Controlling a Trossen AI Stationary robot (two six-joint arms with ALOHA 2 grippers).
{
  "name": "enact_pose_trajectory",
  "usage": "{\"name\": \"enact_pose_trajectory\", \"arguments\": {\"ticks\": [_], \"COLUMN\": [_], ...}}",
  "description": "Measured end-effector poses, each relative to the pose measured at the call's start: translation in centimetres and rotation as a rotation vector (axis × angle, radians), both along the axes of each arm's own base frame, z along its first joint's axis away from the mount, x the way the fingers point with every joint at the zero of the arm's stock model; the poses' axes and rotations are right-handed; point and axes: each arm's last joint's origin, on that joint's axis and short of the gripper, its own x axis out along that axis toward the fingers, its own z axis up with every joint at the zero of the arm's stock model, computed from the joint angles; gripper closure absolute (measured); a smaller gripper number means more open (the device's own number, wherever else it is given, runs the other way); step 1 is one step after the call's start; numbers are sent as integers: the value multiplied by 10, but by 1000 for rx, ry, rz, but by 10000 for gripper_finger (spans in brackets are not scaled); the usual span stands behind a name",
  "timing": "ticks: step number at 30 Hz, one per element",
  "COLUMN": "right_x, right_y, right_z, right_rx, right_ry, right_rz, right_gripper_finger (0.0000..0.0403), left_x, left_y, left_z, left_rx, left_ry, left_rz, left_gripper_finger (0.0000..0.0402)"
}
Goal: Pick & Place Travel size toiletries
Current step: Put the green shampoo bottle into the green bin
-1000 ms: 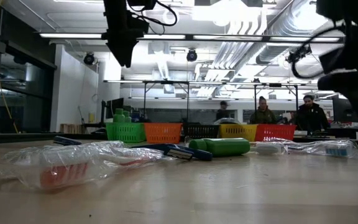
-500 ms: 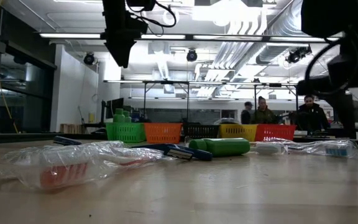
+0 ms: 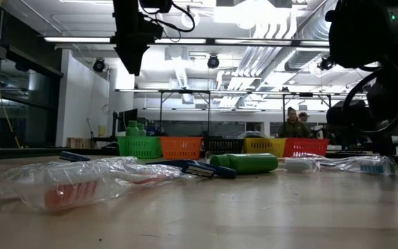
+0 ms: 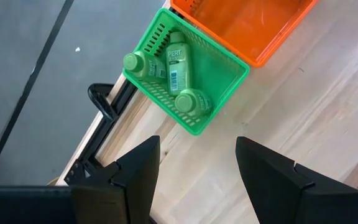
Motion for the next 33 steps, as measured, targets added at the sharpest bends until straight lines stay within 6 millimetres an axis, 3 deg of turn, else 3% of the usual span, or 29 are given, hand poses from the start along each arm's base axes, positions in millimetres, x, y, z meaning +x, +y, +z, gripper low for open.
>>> {"name": "enact_pose_trajectory", "arguments": {"ticks": [18,27,33], "right_x": [0,-3,4], "right_y": [1,0,1], "right_z": [0,2,21], "right_rx": [10,-16,-78], "right_ry": [2,25,44], "right_rz": [-54,-126,-181], "right_gripper_finger": [307,309,313], "left_x": [-3,-6,-15], "left_y": [-1,-2,-6], "left_z": [-1,1,12], "left_rx": [-16,-16,12], "left_ry": [20,21,-25], "left_rz": [19,31,38], "left_gripper_finger": [193,193,193]}}
